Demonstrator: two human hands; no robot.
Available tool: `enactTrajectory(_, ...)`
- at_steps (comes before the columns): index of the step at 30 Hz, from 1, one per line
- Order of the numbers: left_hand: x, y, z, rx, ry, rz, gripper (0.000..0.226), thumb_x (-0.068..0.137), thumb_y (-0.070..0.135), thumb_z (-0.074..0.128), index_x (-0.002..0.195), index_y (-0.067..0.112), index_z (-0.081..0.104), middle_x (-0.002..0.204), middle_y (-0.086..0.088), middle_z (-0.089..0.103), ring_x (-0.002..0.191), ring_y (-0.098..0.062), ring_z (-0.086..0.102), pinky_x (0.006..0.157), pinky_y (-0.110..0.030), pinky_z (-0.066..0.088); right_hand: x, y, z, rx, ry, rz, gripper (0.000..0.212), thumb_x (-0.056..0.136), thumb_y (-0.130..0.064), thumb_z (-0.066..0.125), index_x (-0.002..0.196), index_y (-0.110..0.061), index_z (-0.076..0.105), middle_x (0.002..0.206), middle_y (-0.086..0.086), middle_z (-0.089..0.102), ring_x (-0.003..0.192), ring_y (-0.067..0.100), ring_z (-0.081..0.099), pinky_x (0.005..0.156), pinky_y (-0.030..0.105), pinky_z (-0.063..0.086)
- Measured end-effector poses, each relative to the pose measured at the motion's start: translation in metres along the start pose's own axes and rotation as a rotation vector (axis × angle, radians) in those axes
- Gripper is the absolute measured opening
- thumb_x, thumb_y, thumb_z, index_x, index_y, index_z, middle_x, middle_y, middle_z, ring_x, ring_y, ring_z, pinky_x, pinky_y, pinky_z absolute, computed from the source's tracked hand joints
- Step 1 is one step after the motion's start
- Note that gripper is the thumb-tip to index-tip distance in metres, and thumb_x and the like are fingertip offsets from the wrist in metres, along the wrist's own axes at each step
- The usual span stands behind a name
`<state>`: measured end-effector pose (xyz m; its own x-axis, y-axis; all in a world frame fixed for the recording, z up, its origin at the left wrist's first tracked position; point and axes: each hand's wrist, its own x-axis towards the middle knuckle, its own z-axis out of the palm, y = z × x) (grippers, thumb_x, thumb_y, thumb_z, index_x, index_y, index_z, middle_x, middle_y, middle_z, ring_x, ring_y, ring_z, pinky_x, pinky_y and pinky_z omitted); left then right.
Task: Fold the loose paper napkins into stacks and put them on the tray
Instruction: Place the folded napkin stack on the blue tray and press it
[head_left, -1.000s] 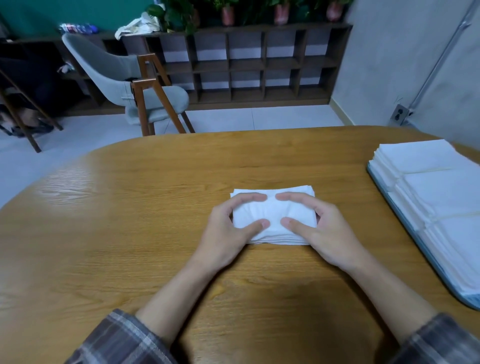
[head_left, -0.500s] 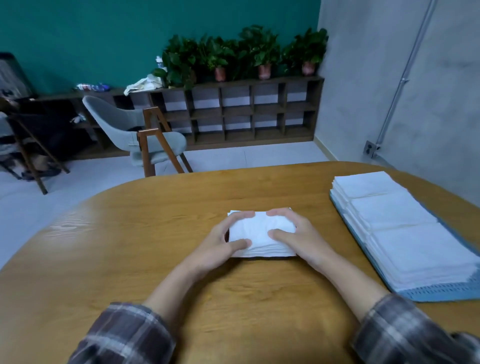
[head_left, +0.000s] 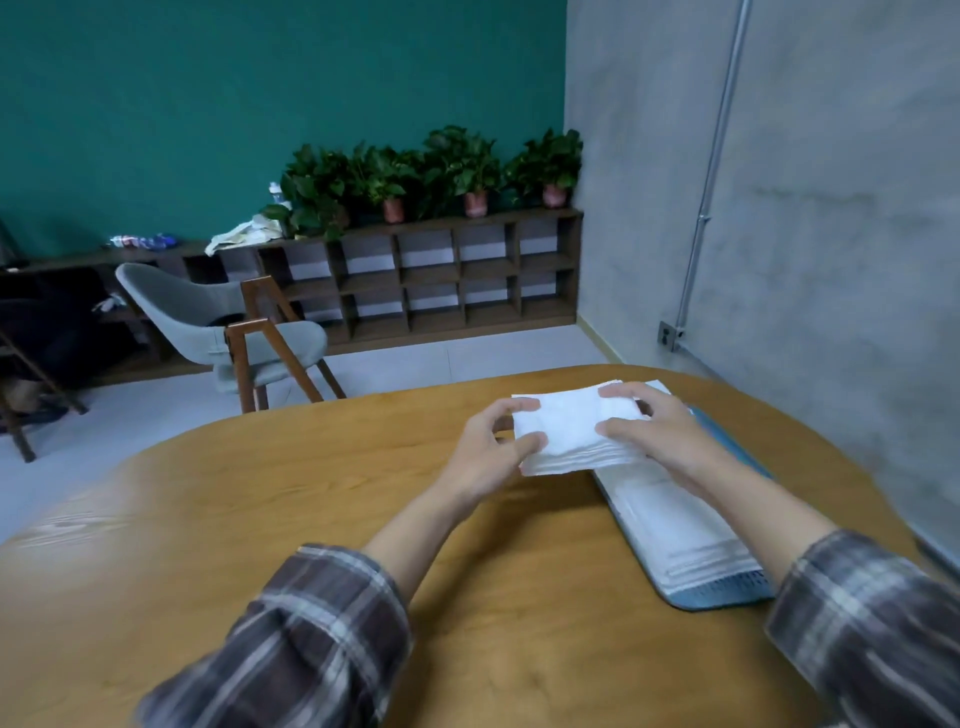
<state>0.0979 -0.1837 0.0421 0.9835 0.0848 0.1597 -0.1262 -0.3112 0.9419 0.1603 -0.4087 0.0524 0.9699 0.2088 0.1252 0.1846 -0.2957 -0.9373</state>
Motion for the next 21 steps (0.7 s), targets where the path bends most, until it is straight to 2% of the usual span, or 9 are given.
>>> enactTrajectory(2, 0.014, 0.005, 0.02, -0.008, -0.005, 0.012, 0.035, 0.094, 0.014, 0.076, 0.126, 0.027, 0.07, 0.124, 0.014, 0.063, 0.11, -0.002, 0.06, 0.09, -0.026, 0.059, 0.01, 0.004, -0.023, -0.032, 0.011, -0.003, 0.042, 0.087, -0.005, 0.08, 0.125, -0.022, 0.072, 0.137, -0.005, 0.062, 0.127, 0.013, 0.051, 0.099, 0.025, 0.038)
enactTrajectory(6, 0.044, 0.008, 0.054, -0.031, 0.025, 0.025, 0.034, 0.092, 0.013, 0.08, 0.123, 0.021, 0.071, 0.129, 0.008, 0.066, 0.108, -0.003, 0.062, 0.088, -0.026, 0.06, 0.034, 0.017, -0.06, -0.068, 0.017, -0.016, 0.045, 0.088, -0.002, 0.078, 0.128, -0.023, 0.071, 0.137, -0.006, 0.063, 0.136, 0.015, 0.052, 0.107, 0.026, 0.039)
enactTrajectory(11, 0.073, 0.001, 0.082, -0.047, 0.095, -0.032, 0.028, 0.085, 0.024, 0.087, 0.11, 0.026, 0.075, 0.118, 0.009, 0.07, 0.106, -0.004, 0.062, 0.093, -0.044, 0.061, 0.057, 0.034, -0.08, -0.088, 0.065, 0.007, 0.044, 0.088, -0.002, 0.079, 0.13, -0.017, 0.072, 0.137, -0.004, 0.064, 0.136, 0.017, 0.055, 0.107, 0.027, 0.041)
enactTrajectory(14, 0.079, -0.006, 0.096, -0.063, 0.089, -0.067, 0.022, 0.082, 0.032, 0.088, 0.101, 0.031, 0.078, 0.099, 0.003, 0.07, 0.082, -0.004, 0.067, 0.085, -0.049, 0.064, 0.063, 0.047, -0.092, -0.096, 0.058, 0.087, 0.039, 0.086, -0.008, 0.08, 0.12, -0.025, 0.076, 0.14, -0.005, 0.065, 0.136, 0.014, 0.055, 0.107, 0.03, 0.044)
enactTrajectory(16, 0.079, -0.01, 0.101, -0.075, 0.054, -0.086, 0.018, 0.079, 0.034, 0.088, 0.095, 0.032, 0.079, 0.081, 0.003, 0.066, 0.069, -0.011, 0.068, 0.082, -0.05, 0.064, 0.061, 0.054, -0.1, -0.113, 0.032, 0.116, 0.034, 0.084, -0.011, 0.08, 0.111, -0.03, 0.077, 0.138, -0.008, 0.065, 0.134, 0.011, 0.056, 0.109, 0.032, 0.045)
enactTrajectory(19, 0.074, -0.016, 0.105, -0.054, -0.016, -0.114, 0.02, 0.075, 0.041, 0.088, 0.092, 0.034, 0.078, 0.071, 0.004, 0.064, 0.067, -0.019, 0.071, 0.087, -0.053, 0.063, 0.054, 0.06, -0.108, -0.157, 0.002, 0.14, 0.03, 0.084, -0.012, 0.079, 0.108, -0.029, 0.076, 0.13, -0.001, 0.066, 0.123, 0.014, 0.06, 0.091, 0.027, 0.045)
enactTrajectory(21, 0.07, -0.02, 0.106, -0.021, -0.028, -0.113, 0.02, 0.076, 0.04, 0.089, 0.092, 0.033, 0.078, 0.069, 0.004, 0.064, 0.067, -0.021, 0.071, 0.088, -0.053, 0.062, 0.051, 0.066, -0.109, -0.19, -0.011, 0.144, 0.029, 0.084, -0.012, 0.079, 0.105, -0.031, 0.075, 0.119, 0.008, 0.064, 0.106, 0.019, 0.061, 0.079, 0.029, 0.042)
